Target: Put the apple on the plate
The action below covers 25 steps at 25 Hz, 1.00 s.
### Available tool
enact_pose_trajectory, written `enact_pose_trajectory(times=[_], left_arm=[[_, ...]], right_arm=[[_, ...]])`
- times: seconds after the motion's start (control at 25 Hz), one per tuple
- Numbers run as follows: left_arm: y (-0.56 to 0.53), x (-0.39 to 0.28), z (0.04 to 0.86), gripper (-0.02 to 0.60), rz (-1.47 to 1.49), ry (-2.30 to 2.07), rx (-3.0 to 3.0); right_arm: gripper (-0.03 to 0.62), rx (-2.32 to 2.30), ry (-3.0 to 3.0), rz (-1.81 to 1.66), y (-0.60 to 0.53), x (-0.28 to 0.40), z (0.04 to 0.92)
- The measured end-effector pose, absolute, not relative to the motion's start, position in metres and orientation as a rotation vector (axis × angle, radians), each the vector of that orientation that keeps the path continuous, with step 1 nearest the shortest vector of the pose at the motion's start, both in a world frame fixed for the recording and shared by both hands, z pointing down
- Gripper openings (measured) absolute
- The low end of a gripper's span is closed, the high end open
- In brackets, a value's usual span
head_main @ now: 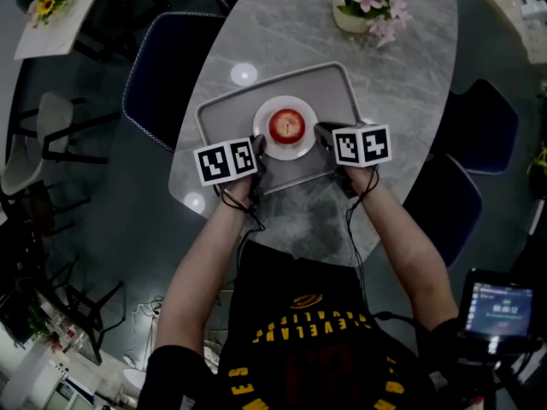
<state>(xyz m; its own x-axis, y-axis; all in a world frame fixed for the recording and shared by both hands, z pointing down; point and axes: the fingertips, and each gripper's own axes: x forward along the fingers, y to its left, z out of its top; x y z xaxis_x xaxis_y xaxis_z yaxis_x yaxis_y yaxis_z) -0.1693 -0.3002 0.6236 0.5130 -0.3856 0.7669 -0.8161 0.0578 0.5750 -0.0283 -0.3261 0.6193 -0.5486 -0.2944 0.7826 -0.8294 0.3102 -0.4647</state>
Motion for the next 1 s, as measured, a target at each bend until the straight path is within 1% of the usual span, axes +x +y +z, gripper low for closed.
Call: enact_pose_trajectory(times=[0.2, 0.36, 0.64, 0.76, 1.0], left_arm=[[-0.300, -0.167, 0.624, 0.067, 0.584, -1.110, 1.639], [-0.301, -0.164, 0.623, 0.081, 0.754, -1.144, 1.770], [-0.301, -0.160, 0.626, 0.087, 0.987, -1.221, 1.954], [-0.298, -0.159, 0.621, 0.087, 1.001, -1.249, 2.011], [-0.295, -0.160, 0.599, 0.086, 0.938, -1.315, 2.089]], right_arm=[[0.028, 0.952, -2.011, 1.002, -0.327, -0.028, 0.620], [0.028, 0.944, -2.030, 0.826, -0.328, -0.025, 0.618], [0.028, 0.932, -2.070, 0.499, -0.326, -0.019, 0.607], [0.028, 0.959, -2.096, 0.432, -0.325, -0.019, 0.592], [0.027, 1.016, -2.154, 0.432, -0.314, -0.014, 0.571]])
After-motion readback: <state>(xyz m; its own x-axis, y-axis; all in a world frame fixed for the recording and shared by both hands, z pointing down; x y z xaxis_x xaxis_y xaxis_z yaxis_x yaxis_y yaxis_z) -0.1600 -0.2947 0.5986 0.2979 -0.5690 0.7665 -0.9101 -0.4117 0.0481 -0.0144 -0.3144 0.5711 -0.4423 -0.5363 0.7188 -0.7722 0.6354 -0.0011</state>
